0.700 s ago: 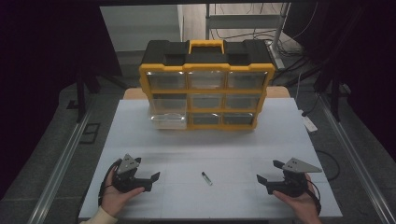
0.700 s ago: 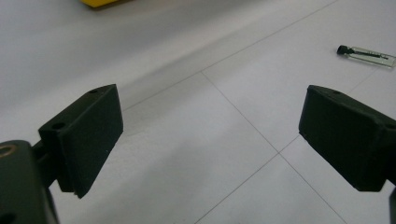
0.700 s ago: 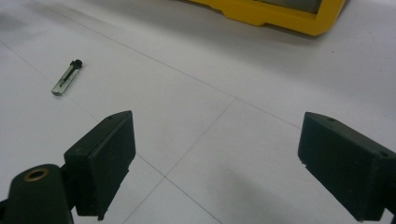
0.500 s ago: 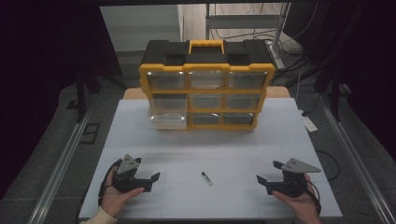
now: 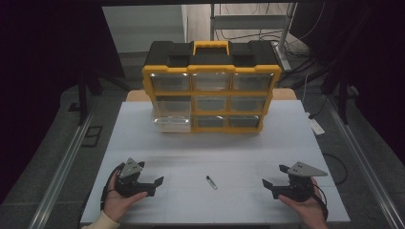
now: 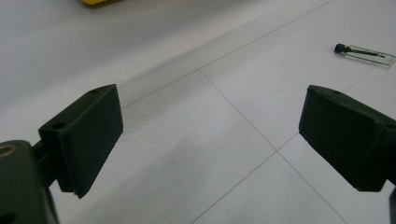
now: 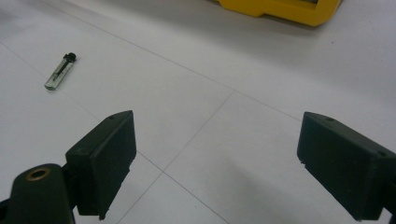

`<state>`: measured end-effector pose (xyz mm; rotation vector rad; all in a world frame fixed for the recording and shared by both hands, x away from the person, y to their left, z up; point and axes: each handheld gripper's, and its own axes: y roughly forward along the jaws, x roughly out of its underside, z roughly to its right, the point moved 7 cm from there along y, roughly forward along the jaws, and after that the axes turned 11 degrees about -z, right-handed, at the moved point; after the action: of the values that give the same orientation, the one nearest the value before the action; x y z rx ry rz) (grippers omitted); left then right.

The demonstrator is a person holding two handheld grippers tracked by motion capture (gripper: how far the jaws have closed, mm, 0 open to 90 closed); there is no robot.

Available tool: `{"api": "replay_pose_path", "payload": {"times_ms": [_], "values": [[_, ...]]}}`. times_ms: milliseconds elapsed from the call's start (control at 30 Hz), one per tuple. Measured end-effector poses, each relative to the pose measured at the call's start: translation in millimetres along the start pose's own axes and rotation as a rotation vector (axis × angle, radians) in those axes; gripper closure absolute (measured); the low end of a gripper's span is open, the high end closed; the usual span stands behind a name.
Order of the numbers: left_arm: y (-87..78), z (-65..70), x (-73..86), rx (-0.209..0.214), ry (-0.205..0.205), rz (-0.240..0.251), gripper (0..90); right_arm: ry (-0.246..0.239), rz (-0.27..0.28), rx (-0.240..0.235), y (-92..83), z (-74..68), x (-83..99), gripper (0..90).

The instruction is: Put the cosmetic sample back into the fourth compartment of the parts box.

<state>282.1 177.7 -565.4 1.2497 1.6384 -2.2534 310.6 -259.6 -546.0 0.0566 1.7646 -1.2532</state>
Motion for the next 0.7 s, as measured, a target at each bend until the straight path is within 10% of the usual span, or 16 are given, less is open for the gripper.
{"api": "replay_pose_path", "payload": {"times_ms": [700], "values": [[0.2,4.4,-12.2,-0.012,0.026,0.019,7.2,0.011,0.010,0.014,-2.6,3.2,0.1,13.4]]}}
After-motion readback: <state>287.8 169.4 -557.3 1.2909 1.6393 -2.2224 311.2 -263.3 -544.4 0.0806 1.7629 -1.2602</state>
